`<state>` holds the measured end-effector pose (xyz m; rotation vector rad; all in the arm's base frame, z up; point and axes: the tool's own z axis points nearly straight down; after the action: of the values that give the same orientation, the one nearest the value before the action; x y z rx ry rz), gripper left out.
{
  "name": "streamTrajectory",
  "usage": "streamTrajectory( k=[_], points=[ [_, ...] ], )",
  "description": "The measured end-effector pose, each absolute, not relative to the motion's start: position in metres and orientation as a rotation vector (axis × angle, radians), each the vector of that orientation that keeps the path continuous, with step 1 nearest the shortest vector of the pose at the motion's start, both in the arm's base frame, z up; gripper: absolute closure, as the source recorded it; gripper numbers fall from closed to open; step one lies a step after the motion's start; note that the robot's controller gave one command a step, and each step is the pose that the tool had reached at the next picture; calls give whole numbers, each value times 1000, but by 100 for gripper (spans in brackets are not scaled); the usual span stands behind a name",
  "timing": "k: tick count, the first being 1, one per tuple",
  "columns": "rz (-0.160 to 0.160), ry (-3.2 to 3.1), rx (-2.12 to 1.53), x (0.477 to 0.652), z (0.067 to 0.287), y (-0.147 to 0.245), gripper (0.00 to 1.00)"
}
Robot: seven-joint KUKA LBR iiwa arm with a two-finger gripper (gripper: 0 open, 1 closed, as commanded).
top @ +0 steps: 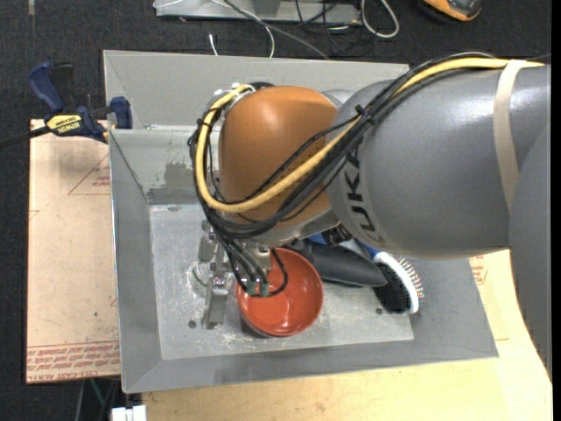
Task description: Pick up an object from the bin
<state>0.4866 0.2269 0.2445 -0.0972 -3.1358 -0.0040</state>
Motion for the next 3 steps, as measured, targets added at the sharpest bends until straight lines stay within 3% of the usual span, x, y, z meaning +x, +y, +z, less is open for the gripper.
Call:
streamTrajectory(
  k=[1,2,3],
  points=[
    [-1,-3156,-15,557,262,163,0],
    [-11,-3131,-77,499,226,232,0],
    [-9,-3141,-280,535,193,178,0]
  ],
)
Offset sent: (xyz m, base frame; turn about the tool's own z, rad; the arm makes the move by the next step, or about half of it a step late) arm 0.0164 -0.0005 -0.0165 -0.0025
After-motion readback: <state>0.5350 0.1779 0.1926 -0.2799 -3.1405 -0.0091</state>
